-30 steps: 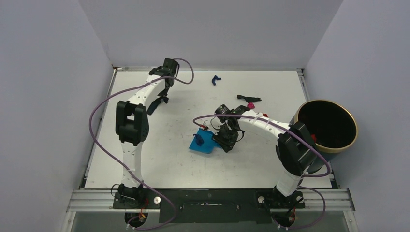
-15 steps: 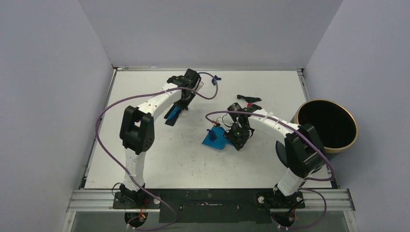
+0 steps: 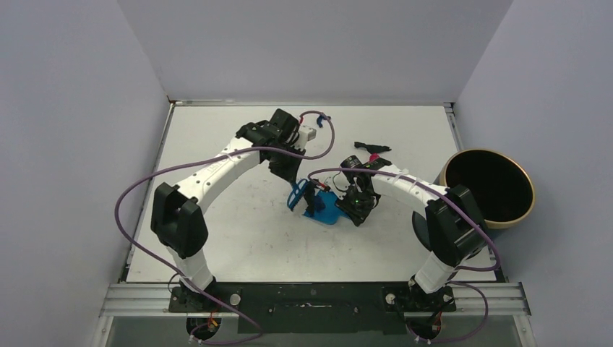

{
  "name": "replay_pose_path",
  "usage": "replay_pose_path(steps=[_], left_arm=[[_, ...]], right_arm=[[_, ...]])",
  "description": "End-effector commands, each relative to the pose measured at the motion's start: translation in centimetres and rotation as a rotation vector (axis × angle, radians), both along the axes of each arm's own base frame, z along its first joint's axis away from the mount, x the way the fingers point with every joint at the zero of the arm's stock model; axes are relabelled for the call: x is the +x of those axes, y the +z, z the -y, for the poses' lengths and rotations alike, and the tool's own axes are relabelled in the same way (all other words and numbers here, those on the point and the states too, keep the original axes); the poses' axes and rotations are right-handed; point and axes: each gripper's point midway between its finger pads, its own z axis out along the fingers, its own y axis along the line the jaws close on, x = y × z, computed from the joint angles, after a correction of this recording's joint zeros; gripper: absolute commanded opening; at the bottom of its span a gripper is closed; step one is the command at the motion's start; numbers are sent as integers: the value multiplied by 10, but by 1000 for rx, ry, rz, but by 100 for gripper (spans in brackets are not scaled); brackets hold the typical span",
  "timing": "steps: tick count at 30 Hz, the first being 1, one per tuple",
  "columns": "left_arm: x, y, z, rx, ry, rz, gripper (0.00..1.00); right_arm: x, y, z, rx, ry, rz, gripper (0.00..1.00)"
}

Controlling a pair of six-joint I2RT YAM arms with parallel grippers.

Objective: Sweep away the paper scraps from the table

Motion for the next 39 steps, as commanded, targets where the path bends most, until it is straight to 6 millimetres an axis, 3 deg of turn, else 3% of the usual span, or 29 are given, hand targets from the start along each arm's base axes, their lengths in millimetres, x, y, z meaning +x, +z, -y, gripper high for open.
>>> replay_pose_path(steps=[1, 5, 8, 12, 19, 23, 26, 33, 39], left_arm=[[10, 47, -3, -181, 95, 95, 1], [26, 53, -38, -138, 217, 180, 0], [34, 46, -58, -68, 268, 194, 0], [52, 34, -65, 21, 309, 196, 0], [70, 13, -31, 47, 248, 89, 0], [59, -6, -2, -22, 186, -37, 0], [44, -8, 20, -96, 133, -100, 0], [27, 22, 76, -399, 89, -213, 0], [33, 51, 83, -460, 81, -167, 0]], right_arm=[[6, 7, -6, 23, -4, 37, 5], [6, 7, -5, 18, -3, 37, 5], [5, 9, -3, 14, -5, 44, 5], [4, 13, 0, 7, -10, 50, 5], [0, 20, 12, -38, -7, 37, 5], [0, 18, 18, -54, -23, 39, 5], [-1, 14, 22, -56, -36, 28, 5], [6, 12, 23, -27, -63, 30, 5], [21, 28, 35, 30, -118, 76, 5]])
